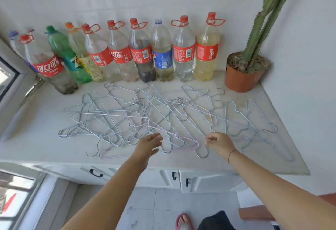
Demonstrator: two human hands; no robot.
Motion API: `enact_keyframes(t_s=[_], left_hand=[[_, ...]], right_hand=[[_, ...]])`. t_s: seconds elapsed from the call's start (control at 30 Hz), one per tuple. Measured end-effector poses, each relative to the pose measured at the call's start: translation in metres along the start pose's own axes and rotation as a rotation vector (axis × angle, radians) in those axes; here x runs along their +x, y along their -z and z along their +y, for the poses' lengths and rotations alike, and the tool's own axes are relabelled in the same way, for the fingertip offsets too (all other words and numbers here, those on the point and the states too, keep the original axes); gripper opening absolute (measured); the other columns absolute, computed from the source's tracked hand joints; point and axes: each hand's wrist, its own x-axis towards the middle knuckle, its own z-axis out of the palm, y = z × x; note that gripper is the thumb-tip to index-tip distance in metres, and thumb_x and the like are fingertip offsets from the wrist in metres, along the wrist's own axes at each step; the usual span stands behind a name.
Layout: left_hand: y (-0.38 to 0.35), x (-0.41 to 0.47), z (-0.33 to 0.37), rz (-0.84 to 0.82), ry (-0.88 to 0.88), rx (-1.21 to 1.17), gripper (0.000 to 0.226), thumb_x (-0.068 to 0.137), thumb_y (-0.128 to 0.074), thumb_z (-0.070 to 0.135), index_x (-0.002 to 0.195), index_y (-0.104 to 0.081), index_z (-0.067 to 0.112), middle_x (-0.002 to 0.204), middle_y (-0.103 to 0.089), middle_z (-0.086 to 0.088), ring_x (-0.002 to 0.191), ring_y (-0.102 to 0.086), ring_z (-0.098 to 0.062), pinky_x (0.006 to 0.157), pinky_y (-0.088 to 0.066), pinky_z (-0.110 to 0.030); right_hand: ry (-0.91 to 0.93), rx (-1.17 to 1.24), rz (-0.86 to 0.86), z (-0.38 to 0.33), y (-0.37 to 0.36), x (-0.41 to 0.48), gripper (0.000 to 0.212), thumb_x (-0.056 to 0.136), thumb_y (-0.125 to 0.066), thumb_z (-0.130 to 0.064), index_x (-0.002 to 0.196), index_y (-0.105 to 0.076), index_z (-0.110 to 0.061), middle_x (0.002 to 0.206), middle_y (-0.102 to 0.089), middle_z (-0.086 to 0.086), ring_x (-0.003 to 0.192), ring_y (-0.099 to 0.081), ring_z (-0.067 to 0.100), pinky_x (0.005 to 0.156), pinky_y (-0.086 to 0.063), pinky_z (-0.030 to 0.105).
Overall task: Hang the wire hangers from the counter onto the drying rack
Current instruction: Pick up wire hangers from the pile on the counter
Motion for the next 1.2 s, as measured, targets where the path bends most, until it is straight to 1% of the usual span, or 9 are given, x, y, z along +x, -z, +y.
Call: enact_keyframes(t_s=[0.1,0.3,0.43,0.63,0.77,0.87,0.93,1.07,1.2], left_hand=[[0.004,0.028,0.002,0.077,0.083,-0.197,0.014,0.09,-0.059,0.014,0.104,-0.062,0.014,0.094,-0.065,-0.002,0.092,-0.059,-0.018,0.083,-0.046,-0.03],[-0.001,0.063,0.003,0.178,0.172,-0.444,0.008,0.093,-0.052,0.008,0.09,-0.06,0.007,0.088,-0.059,-0.008,0.081,-0.057,-0.02,0.079,-0.047,-0.027],[-0.004,0.079,0.006,0.243,0.204,-0.531,0.009,0.095,-0.049,0.007,0.096,-0.058,0.004,0.089,-0.057,-0.011,0.079,-0.056,-0.022,0.077,-0.047,-0.028],[-0.008,0.086,0.016,0.272,0.233,-0.591,0.015,0.092,-0.054,0.012,0.078,-0.057,0.008,0.079,-0.054,-0.008,0.072,-0.056,-0.02,0.073,-0.048,-0.029],[-0.011,0.078,0.024,0.267,0.174,-0.524,0.013,0.091,-0.056,0.013,0.079,-0.059,0.009,0.077,-0.059,-0.006,0.066,-0.056,-0.016,0.063,-0.051,-0.024],[-0.008,0.066,0.034,0.273,0.109,-0.472,0.01,0.09,-0.057,0.012,0.081,-0.062,0.01,0.071,-0.064,-0.002,0.064,-0.058,-0.013,0.061,-0.05,-0.021],[-0.002,0.061,0.042,0.283,0.07,-0.454,0.01,0.089,-0.058,0.013,0.082,-0.064,0.01,0.066,-0.067,0.002,0.059,-0.059,-0.009,0.058,-0.049,-0.019],[0.003,0.056,0.061,0.314,0.007,-0.477,0.012,0.09,-0.056,0.011,0.082,-0.064,0.012,0.058,-0.067,0.004,0.049,-0.059,-0.006,0.051,-0.047,-0.015],[-0.001,0.049,0.071,0.284,-0.07,-0.469,0.017,0.094,-0.05,0.013,0.085,-0.065,0.013,0.064,-0.067,0.004,0.053,-0.06,-0.006,0.057,-0.047,-0.018]], right_hand=[[0.023,0.025,-0.068,-0.016,-0.015,0.016,0.019,0.08,-0.065,-0.007,0.098,-0.069,-0.005,0.095,-0.068,0.005,0.09,-0.06,0.015,0.084,-0.045,0.024],[0.041,0.148,-0.221,-0.048,-0.052,0.053,0.024,0.078,-0.068,-0.009,0.103,-0.067,-0.009,0.1,-0.067,0.004,0.092,-0.061,0.012,0.083,-0.047,0.019],[0.027,0.242,-0.222,-0.051,-0.053,0.068,0.02,0.078,-0.066,-0.004,0.096,-0.068,-0.012,0.095,-0.068,0.002,0.088,-0.063,0.012,0.08,-0.047,0.015],[0.031,0.18,-0.204,-0.025,-0.019,0.082,0.017,0.078,-0.069,-0.005,0.088,-0.066,-0.018,0.091,-0.068,0.003,0.085,-0.062,0.015,0.08,-0.047,0.018],[0.036,0.081,-0.228,-0.01,0.006,0.086,0.017,0.078,-0.069,-0.006,0.081,-0.066,-0.023,0.081,-0.066,-0.004,0.078,-0.059,0.008,0.067,-0.043,0.003],[0.036,-0.039,-0.322,0.001,0.018,0.081,0.015,0.076,-0.071,-0.006,0.09,-0.068,-0.012,0.075,-0.061,-0.005,0.07,-0.055,0.004,0.061,-0.04,0.0],[0.036,-0.119,-0.378,0.006,0.022,0.076,0.019,0.074,-0.072,-0.006,0.092,-0.067,-0.009,0.071,-0.059,-0.006,0.067,-0.053,0.006,0.063,-0.042,0.005],[0.06,-0.234,-0.361,0.01,0.022,0.068,0.019,0.072,-0.073,-0.011,0.085,-0.063,-0.019,0.069,-0.059,-0.009,0.062,-0.052,0.006,0.072,-0.047,0.025],[0.066,-0.335,-0.277,0.01,0.017,0.063,0.015,0.072,-0.072,-0.02,0.082,-0.061,-0.024,0.07,-0.06,-0.012,0.07,-0.058,0.011,0.073,-0.048,0.028]])
